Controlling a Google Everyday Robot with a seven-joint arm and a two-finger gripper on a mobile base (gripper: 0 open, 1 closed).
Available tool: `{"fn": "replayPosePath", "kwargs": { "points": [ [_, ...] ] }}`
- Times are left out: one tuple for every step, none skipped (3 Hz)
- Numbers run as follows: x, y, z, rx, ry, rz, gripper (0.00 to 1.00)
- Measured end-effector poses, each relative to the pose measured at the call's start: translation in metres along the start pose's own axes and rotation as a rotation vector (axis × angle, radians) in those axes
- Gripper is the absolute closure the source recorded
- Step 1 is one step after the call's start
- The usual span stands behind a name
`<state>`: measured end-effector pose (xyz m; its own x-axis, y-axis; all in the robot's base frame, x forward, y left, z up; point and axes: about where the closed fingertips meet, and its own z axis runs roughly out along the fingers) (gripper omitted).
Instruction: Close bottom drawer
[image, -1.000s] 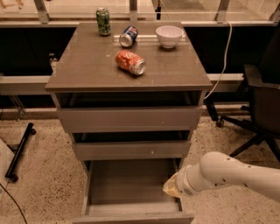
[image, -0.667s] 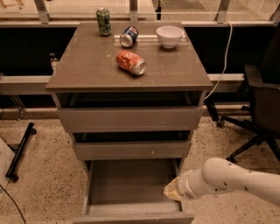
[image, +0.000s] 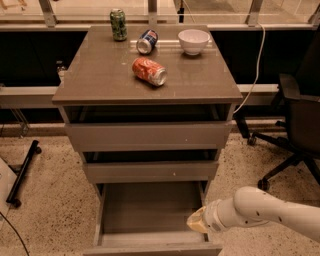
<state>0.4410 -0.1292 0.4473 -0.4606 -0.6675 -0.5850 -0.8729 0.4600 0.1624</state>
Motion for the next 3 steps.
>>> {"fn": "replayPosePath", "kwargs": {
  "points": [
    [0.005,0.000,0.022,-0.017,-0.001,0.009,1.00],
    [0.015,-0.002,0.054,-0.047,-0.005,0.025,1.00],
    [0.033,0.001,0.083,-0.099,0.011,0.051,1.00]
  ]
}}
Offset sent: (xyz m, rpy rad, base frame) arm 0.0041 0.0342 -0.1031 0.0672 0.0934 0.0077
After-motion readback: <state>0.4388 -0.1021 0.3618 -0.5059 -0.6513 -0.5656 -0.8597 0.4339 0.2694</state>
